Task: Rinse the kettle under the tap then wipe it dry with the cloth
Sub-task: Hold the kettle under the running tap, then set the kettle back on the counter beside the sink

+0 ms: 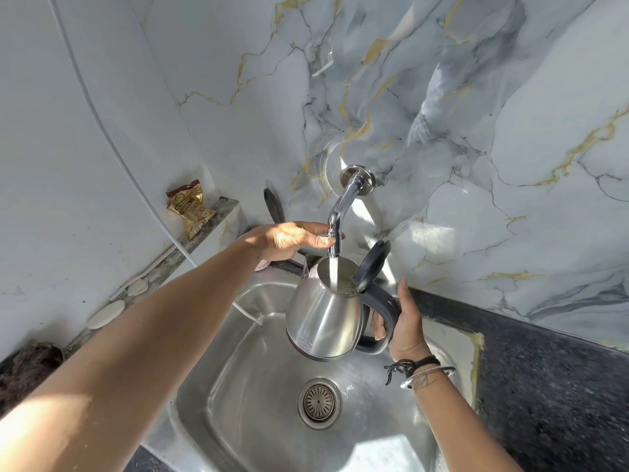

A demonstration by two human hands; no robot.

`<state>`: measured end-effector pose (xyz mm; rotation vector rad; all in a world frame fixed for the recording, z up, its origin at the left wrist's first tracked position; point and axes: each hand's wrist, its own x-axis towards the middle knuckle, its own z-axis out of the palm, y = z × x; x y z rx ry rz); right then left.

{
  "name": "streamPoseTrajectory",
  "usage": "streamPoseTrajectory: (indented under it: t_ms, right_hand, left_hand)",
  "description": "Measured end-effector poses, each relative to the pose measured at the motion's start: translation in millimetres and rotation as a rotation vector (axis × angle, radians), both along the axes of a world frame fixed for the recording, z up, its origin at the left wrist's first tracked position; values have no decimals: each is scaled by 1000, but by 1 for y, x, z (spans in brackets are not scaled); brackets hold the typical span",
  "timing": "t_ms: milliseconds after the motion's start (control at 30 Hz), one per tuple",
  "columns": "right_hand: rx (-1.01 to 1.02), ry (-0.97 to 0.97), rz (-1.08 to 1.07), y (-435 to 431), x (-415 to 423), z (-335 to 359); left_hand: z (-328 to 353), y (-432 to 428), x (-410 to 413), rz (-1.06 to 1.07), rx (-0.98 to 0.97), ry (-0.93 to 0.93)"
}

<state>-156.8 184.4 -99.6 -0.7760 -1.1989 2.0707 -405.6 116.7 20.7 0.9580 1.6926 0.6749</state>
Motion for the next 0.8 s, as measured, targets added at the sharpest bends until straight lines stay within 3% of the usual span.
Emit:
streamPoseTrajectory:
  t_ms: [100, 200, 367, 467, 600, 700, 800]
  right_hand:
    - [3, 13, 7, 0, 1, -1]
    - [14, 28, 4, 2, 1, -5]
    - [6, 9, 5, 1, 2, -11]
    - [21, 12, 5, -2, 6, -5]
    - [20, 23, -26, -3, 24, 3]
    - [56, -9, -49, -7, 42, 9]
    - [54, 27, -71, -13, 62, 19]
  left_hand:
    - [8, 6, 4, -46, 2, -17]
    - [19, 10, 13, -32, 51, 112]
    - [10, 4, 56, 426, 294, 496]
    - [-4, 1, 80, 509, 301, 726]
    - [6, -10, 89, 490, 257, 761]
    - [21, -31, 109, 505, 477, 931]
    - [31, -47, 142, 87, 794, 1180]
